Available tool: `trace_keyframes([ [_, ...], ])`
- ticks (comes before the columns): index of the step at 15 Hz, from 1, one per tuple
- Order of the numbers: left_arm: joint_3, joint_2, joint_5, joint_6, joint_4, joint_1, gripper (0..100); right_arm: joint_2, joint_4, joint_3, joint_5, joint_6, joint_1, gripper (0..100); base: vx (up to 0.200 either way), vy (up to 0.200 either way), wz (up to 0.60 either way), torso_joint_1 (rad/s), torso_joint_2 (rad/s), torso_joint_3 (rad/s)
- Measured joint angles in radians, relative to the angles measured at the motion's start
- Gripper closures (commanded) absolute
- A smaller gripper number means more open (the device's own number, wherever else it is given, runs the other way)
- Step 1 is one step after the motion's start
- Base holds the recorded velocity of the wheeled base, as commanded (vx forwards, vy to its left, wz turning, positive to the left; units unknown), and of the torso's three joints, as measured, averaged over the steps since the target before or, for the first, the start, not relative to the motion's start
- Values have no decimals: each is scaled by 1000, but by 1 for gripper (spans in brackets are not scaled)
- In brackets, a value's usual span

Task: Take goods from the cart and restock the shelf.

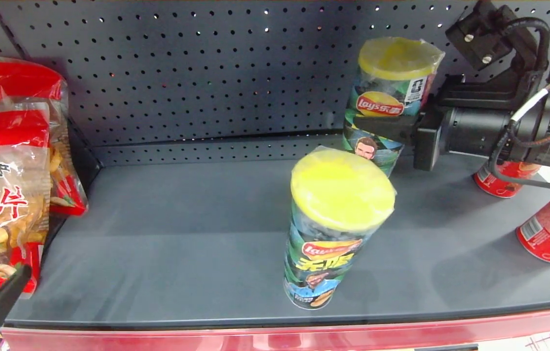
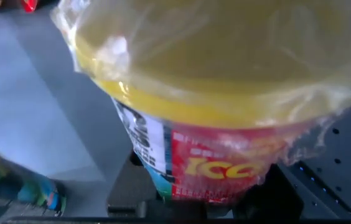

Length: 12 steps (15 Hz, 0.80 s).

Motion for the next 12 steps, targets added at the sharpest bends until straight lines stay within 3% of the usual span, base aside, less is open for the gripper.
trace_keyframes([
  [3,-3,-280,98,71,417,37,0,7,-1,-10,17,0,-1,100,0,0,0,0,0,0],
  [5,-17,-434,134,91,688,57,0,8,-2,-12,17,0,-8,100,0,0,0,0,0,0],
  [6,-25,-496,119,96,770,68,0,8,-2,-12,18,0,-10,100,0,0,0,0,0,0],
  [9,-24,-544,-36,104,782,70,0,6,-2,-18,18,1,-11,100,0,0,0,0,0,0],
  [12,-54,-499,-93,104,746,45,0,0,-2,-21,18,26,-14,100,0,0,0,0,0,0],
])
